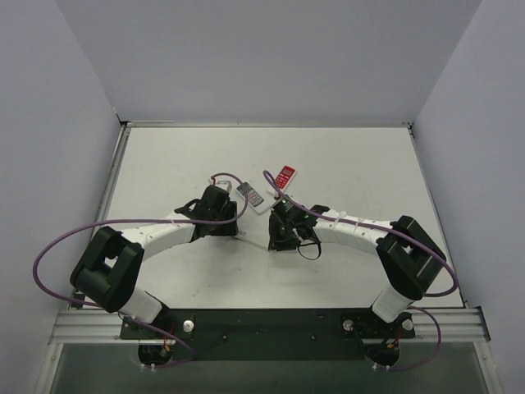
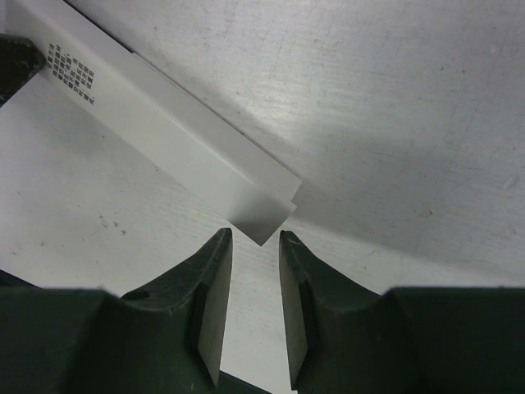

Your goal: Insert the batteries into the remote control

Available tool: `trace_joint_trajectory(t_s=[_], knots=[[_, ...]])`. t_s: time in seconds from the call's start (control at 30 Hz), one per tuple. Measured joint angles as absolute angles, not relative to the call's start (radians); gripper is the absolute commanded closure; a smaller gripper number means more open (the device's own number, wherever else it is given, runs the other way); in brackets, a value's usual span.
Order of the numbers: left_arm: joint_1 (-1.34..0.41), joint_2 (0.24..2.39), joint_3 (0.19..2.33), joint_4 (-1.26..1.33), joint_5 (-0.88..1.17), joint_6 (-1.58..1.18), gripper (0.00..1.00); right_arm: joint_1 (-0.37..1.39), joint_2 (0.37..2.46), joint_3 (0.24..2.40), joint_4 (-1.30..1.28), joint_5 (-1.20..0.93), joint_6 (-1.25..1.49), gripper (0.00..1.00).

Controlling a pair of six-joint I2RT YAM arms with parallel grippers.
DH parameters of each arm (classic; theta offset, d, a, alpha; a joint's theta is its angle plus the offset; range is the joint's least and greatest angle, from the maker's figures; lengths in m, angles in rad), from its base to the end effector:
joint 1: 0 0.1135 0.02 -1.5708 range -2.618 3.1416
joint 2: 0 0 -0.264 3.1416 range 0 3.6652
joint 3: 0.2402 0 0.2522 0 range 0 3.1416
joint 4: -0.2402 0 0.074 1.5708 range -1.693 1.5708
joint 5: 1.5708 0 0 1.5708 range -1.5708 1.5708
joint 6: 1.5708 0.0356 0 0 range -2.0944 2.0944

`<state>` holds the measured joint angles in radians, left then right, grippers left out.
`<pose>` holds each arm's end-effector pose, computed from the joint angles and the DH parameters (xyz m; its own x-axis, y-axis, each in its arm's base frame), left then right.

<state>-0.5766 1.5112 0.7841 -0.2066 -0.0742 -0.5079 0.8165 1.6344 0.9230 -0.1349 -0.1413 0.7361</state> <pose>0.2465 -0.1571 0.1710 -0.8352 -0.0354 -0.5488 0.1150 0.9646 -0.2372 0.2250 0.2468 0.1807 -0.9073 0.0051 -0.4204 -0.2378 0.8184 0.5231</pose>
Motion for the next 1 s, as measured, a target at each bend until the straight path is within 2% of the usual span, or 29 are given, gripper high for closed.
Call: trace_joint_trajectory(t_s=[0.77,0.8,0.93,1.0], knots=[[-0.578,1.539,0.782,-0.125,-0.046,-0.490,0.42,0.788,1.691,0.959,-0.126,-0.175,0.737,0.80],[-0.579,1.542,0.781,-0.115,-0.041,-0.489,0.45,0.785,1.694,0.962,-0.126,-0.179,0.735,0.80],[-0.581,1.550,0.780,-0.095,-0.033,-0.486,0.47,0.779,1.698,0.966,-0.125,-0.190,0.729,0.81],[-0.581,1.551,0.780,-0.089,-0.031,-0.486,0.52,0.775,1.700,0.969,-0.128,-0.192,0.722,0.80]])
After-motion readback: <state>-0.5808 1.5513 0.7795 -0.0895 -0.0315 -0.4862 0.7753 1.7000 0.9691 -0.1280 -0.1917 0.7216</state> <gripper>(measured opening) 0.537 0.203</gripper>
